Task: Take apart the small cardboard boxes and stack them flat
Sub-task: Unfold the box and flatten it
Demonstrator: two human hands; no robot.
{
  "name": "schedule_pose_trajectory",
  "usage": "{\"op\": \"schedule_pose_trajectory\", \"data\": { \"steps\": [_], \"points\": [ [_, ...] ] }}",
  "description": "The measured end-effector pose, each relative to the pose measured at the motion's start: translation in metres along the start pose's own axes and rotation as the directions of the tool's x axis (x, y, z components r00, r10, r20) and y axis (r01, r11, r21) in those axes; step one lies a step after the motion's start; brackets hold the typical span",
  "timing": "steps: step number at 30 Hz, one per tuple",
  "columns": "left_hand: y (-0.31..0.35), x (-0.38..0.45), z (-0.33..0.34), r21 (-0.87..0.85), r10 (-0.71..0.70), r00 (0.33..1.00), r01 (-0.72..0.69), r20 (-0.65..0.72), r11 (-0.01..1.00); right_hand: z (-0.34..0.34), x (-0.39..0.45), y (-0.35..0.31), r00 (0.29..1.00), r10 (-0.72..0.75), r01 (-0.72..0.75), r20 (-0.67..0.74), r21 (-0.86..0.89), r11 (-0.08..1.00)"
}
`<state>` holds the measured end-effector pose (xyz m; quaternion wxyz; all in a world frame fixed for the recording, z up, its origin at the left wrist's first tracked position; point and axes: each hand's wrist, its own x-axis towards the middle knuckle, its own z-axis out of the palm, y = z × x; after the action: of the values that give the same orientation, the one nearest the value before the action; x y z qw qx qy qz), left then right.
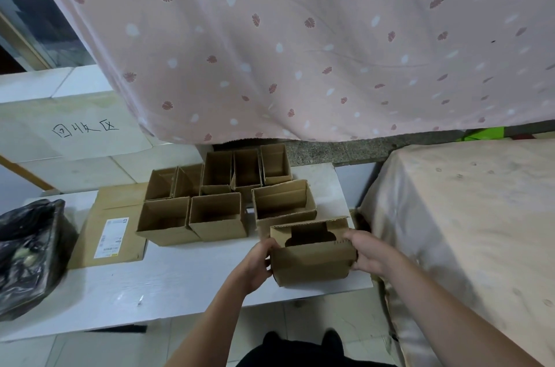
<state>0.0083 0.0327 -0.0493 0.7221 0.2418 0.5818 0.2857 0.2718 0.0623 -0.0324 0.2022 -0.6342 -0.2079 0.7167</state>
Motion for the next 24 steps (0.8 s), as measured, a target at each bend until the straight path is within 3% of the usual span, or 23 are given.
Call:
{"op": "schedule_pose_trajectory", "data": {
  "steps": [2,5,9,15,19,21,24],
  "points": [
    [-0.001,0.002,-0.001,-0.022,-0.015,1.0,0.014,-0.009,1.0,0.003,0.003,0.002,0.999,0.01,-0.01,-0.047,0.013,1.0],
    [-0.002,0.004,-0.003,-0.062,-0.03,0.999,0.028,-0.021,0.998,0.004,0.008,0.004,1.0,-0.002,0.002,-0.01,0.032,0.999],
    [-0.003,0.006,-0.01,0.002,-0.021,0.998,0.021,0.059,1.0,0.006,0.008,0.008,0.998,-0.007,0.007,0.056,-0.012,1.0],
    [-0.004,0.01,-0.011,0.092,-0.052,0.995,0.045,0.084,0.995,0.008,0.007,0.008,1.0,0.026,-0.025,0.001,-0.127,0.992],
    [0.003,0.017,0.004,0.279,-0.072,0.996,0.086,-0.059,0.956,0.009,0.013,0.004,0.988,0.096,-0.129,-0.118,-0.311,0.942],
    [0.005,0.022,0.014,0.382,-0.041,0.984,0.104,-0.171,0.918,0.015,0.015,-0.002,0.976,0.085,-0.172,-0.199,-0.476,0.862],
    [0.004,0.027,0.023,0.517,0.02,0.95,0.152,-0.311,0.843,0.025,0.018,-0.007,0.964,0.033,-0.18,-0.265,-0.552,0.814]
  ]
}}
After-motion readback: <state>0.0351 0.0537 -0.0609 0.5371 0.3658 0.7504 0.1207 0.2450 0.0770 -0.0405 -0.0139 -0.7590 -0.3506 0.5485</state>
